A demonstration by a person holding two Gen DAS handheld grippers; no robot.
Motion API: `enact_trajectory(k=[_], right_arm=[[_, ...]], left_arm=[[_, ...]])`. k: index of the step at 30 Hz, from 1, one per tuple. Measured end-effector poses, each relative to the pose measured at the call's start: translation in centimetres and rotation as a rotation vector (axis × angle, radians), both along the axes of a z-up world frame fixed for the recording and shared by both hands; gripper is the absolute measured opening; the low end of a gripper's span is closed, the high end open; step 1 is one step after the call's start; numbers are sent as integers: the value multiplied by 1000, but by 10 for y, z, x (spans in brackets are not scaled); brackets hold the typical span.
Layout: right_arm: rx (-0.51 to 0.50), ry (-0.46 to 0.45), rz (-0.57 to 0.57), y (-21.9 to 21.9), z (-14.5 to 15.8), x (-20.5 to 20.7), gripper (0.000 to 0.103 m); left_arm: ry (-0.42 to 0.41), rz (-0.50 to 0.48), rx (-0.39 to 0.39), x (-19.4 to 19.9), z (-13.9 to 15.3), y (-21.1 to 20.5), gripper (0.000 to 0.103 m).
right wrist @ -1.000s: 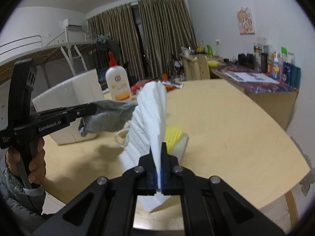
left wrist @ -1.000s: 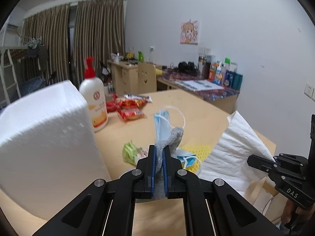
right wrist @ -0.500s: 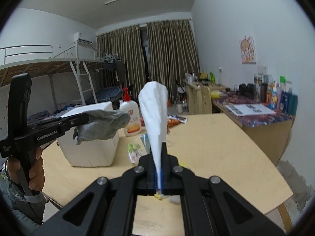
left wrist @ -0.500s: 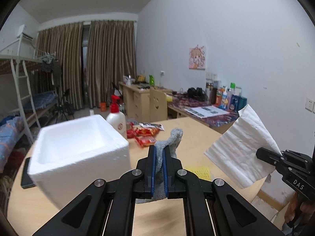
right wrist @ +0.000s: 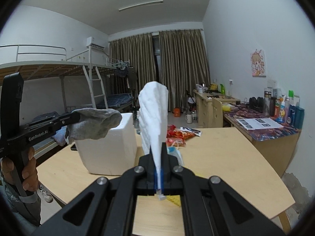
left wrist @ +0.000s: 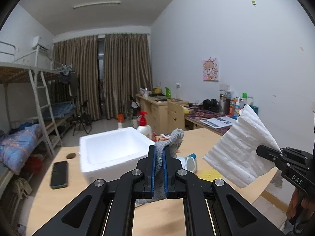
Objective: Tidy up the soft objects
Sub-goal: 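Carry the sock and white cloth with both grippers over the foam box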
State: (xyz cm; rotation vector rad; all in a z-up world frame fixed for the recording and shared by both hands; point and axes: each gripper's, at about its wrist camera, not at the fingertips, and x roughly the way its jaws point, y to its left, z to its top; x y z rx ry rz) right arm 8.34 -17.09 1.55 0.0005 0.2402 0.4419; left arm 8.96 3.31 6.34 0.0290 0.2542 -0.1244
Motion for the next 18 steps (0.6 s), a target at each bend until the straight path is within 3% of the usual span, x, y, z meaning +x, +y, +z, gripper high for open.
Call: enact_trajectory(k=[18], right_arm=[[-3,-60,116,43,9,-35,4]], left_arm=[[-54,173,24,-84,6,45,7]])
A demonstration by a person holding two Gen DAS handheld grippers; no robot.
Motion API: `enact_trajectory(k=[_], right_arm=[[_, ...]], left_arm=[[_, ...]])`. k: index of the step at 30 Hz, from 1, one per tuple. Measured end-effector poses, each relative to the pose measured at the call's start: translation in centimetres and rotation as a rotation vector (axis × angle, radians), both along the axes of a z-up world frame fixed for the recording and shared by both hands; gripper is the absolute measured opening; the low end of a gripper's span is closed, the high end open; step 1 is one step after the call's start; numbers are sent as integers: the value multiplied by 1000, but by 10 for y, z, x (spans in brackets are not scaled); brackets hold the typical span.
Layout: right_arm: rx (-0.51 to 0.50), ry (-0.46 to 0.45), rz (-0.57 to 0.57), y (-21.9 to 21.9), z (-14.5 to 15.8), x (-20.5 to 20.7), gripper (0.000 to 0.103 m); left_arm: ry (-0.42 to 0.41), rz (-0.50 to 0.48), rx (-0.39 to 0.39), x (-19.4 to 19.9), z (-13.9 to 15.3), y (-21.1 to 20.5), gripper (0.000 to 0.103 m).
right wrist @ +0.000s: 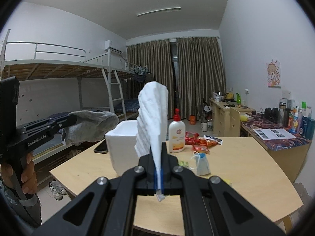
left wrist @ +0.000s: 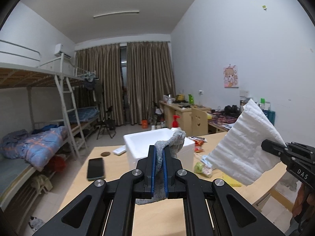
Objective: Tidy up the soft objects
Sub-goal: 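Carry the sock and white cloth with both grippers over the foam box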
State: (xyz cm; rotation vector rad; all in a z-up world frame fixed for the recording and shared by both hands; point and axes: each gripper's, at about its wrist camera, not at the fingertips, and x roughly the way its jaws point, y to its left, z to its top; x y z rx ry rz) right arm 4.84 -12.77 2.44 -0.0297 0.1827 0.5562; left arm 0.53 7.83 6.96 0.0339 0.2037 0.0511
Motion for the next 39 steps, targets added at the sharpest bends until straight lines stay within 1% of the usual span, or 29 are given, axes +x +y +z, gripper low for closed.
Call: enact_trajectory(k=[6,14,20,23,29,39], right_arm=[[-12,-18,40,17,2,-13,4],[-30,-52,76,34,7,-27,4],[-34,-57,93,39,8,-23,4],[-34,-53,105,41,8,-17,4],[-31,-40,126,50,8,0,4],[-38,-22,145,62,19,27,4]], left_arm=[[-17,37,2,-21,1,11,7],[-26,47,-16,-35,1,20,7],[-34,67,-27,-38,3,23,7],[-26,75,-31,-34,2,27,7],[-3,80,-42,-15,4,31,7],[12,97,-47,20,14,36,7]])
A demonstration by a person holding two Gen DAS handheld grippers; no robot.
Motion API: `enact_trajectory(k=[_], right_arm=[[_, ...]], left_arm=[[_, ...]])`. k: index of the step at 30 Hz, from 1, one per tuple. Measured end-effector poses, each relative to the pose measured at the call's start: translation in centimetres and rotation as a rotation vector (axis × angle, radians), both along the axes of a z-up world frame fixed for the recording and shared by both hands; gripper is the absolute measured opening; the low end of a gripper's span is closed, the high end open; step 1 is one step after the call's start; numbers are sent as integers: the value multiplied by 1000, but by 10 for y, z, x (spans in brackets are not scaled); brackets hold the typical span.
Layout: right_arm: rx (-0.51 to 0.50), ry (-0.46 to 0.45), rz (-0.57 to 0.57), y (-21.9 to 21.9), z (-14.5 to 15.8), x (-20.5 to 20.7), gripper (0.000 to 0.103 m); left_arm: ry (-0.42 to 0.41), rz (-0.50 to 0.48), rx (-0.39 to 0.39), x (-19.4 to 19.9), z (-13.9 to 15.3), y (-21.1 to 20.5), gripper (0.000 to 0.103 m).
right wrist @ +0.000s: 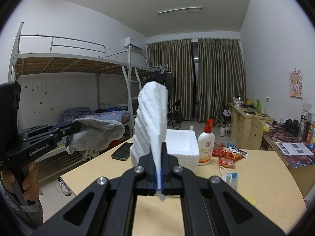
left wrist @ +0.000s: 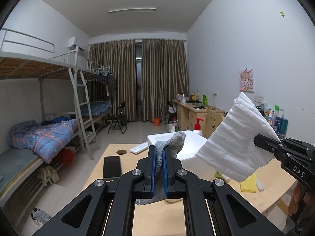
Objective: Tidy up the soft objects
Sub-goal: 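Carry the sock and white cloth with both grippers over the foam box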
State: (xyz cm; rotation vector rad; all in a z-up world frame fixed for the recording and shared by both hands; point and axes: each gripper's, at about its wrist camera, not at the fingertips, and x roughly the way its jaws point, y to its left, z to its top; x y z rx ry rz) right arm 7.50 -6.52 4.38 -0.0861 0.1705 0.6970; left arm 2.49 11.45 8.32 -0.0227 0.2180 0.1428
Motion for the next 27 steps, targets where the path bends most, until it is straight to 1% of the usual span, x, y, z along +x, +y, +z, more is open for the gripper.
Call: enact_trajectory(k=[9,14,27], right_arm=[[3,16,23,8,8,26,4],[6,26,17,9,13,40,4],[14,24,13,17,29,64,4]], left_arm=[[12,9,1,32,8,5,7],[18,-8,-5,46,12,7,7],[18,-34,10,86,23,7,7]])
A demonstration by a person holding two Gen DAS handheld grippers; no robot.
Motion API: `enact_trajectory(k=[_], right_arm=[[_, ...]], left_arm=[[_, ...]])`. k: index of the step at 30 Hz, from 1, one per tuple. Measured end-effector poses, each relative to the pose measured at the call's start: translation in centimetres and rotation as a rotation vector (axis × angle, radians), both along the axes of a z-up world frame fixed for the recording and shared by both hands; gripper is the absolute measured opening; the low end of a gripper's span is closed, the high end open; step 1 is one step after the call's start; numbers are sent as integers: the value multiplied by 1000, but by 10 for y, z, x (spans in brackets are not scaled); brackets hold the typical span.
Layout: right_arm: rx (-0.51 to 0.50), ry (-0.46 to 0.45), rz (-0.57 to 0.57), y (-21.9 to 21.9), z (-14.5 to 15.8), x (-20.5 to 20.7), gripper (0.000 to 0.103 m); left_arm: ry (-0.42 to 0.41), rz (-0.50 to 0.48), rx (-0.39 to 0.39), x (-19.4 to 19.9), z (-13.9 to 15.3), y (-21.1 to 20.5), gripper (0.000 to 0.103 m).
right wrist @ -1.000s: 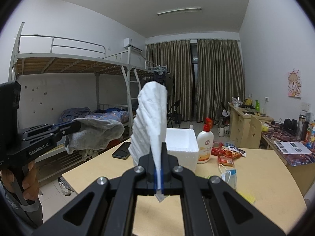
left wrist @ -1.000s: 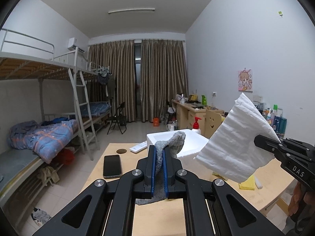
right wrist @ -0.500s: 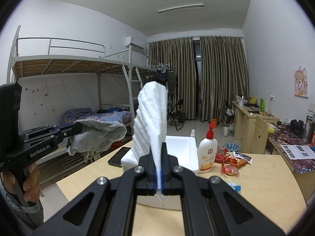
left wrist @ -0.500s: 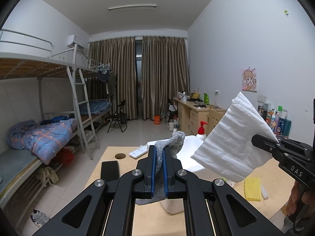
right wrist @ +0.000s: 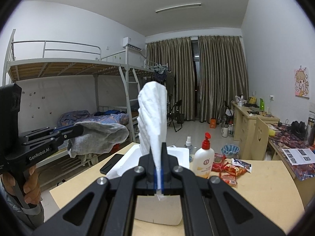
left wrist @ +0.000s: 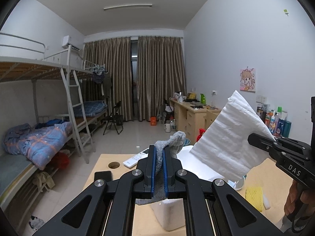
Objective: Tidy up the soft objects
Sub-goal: 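Carry the sock and white cloth with both grippers over the foam box, then open the left gripper to drop the sock into the foam box while the right gripper lowers the cloth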
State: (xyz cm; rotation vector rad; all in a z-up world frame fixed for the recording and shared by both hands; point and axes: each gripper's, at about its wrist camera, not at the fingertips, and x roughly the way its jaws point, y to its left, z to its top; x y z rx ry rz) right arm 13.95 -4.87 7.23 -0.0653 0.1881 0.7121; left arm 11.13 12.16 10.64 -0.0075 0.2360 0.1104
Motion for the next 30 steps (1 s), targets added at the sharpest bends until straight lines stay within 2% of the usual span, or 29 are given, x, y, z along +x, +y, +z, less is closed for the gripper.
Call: enact_trajectory(k=[8,30], right_arm=[[3,2,-8,2,3,15,4],[16,36,-56,6,-4,49,4]], left_arm=[[11,-19,2,28,0,1,7],[124,-138,-17,107,-21,-3,7]])
